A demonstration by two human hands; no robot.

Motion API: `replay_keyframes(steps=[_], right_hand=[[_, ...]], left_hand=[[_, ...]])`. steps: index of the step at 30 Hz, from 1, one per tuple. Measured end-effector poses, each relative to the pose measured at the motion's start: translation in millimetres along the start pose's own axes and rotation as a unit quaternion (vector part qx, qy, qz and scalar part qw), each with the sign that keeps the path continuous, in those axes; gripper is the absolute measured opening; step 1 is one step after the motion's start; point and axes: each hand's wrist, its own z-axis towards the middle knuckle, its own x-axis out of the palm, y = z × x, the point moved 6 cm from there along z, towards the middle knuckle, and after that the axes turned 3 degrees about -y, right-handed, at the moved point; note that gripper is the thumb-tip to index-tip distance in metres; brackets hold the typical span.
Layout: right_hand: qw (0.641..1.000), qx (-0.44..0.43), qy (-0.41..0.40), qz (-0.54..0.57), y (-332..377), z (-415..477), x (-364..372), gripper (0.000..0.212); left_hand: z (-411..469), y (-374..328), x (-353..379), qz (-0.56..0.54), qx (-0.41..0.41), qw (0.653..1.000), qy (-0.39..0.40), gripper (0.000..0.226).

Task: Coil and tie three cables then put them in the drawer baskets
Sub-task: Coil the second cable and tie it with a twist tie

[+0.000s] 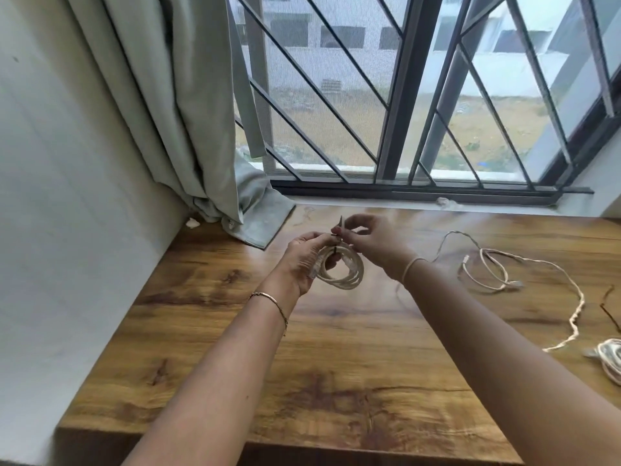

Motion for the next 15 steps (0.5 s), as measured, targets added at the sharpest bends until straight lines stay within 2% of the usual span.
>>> replay_keyframes(steps=[5, 11, 15], right_hand=[[0.989, -0.044, -0.095, -0.104, 5, 10, -4, 0.008], [0.986, -0.012, -0.156, -0.065, -4, 16, -10, 0.002], [0.984, 0.038, -0.176, -0.008, -14, 16, -10, 0.011]], left_hand=[[-3, -5, 10, -0.014, 0.014, 1.000, 0.005, 0.009], [-6, 1, 10, 0.043, 0.024, 0.999, 0.017, 0.007], [-8, -1, 12, 0.058, 0.033, 0.997, 0.040, 0.006]])
